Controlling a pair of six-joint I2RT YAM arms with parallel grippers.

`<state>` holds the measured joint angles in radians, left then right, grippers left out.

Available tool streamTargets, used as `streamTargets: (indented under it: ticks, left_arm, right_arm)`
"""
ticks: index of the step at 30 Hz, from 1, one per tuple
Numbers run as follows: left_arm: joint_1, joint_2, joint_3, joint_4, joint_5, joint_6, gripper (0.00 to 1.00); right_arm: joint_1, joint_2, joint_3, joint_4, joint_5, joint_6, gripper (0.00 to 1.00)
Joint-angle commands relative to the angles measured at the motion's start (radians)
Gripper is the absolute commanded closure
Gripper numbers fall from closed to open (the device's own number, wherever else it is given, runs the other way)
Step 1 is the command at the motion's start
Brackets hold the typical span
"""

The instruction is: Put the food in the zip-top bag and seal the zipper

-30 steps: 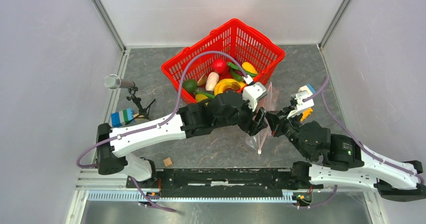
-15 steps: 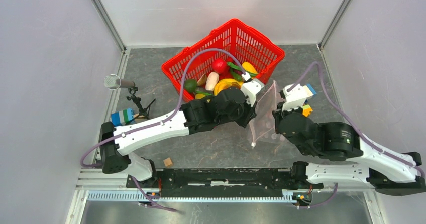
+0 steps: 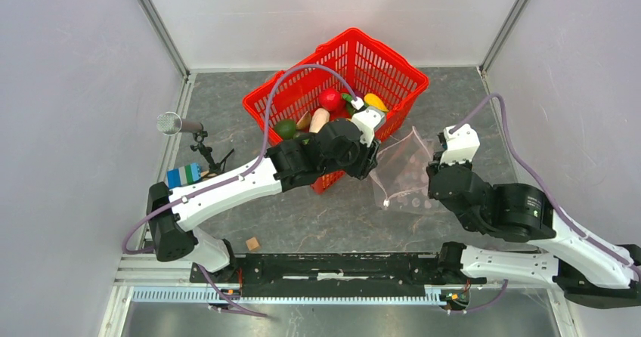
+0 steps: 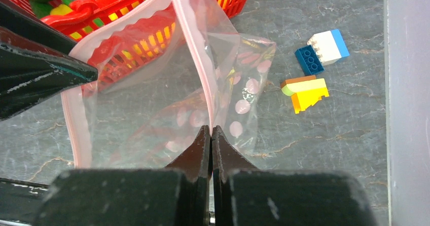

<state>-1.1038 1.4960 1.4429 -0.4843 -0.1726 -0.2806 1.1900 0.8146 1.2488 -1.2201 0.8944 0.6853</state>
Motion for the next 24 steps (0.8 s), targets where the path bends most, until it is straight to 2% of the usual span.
streamTargets:
  ticks: [1,4,7,12,16,19,22,24]
  left_arm:
    - [0.000,-0.019,0.022,0.041,0.060,0.022,0.44]
    - [0.002,-0.037,0.028,0.050,0.080,0.030,0.30]
    - [0.005,-0.060,0.033,0.050,0.102,0.038,0.24]
    - [0.010,-0.121,0.045,0.046,0.145,0.045,0.01]
    - [0.025,-0.180,0.046,0.041,0.139,0.061,0.00]
    - [0.055,-0.192,0.060,0.009,0.064,0.091,0.00]
    - [0.142,-0.164,0.081,-0.043,0.040,0.111,0.00]
    - [0.232,-0.132,0.093,-0.057,0.097,0.115,0.00]
  right_arm:
    - [-0.003,0.011,-0.023,0.092,-0.043,-0.048,1.00]
    - [-0.003,0.060,-0.028,0.137,-0.046,-0.074,1.00]
    - [-0.004,0.097,-0.036,0.174,-0.025,-0.090,1.00]
    - [-0.016,0.115,-0.074,0.265,-0.041,-0.125,1.00]
    - [-0.033,0.108,-0.098,0.319,-0.068,-0.145,1.00]
    - [-0.041,0.096,-0.118,0.353,-0.076,-0.152,1.00]
    - [-0.048,0.071,-0.152,0.393,-0.087,-0.164,1.00]
    - [-0.053,0.058,-0.167,0.402,-0.089,-0.165,1.00]
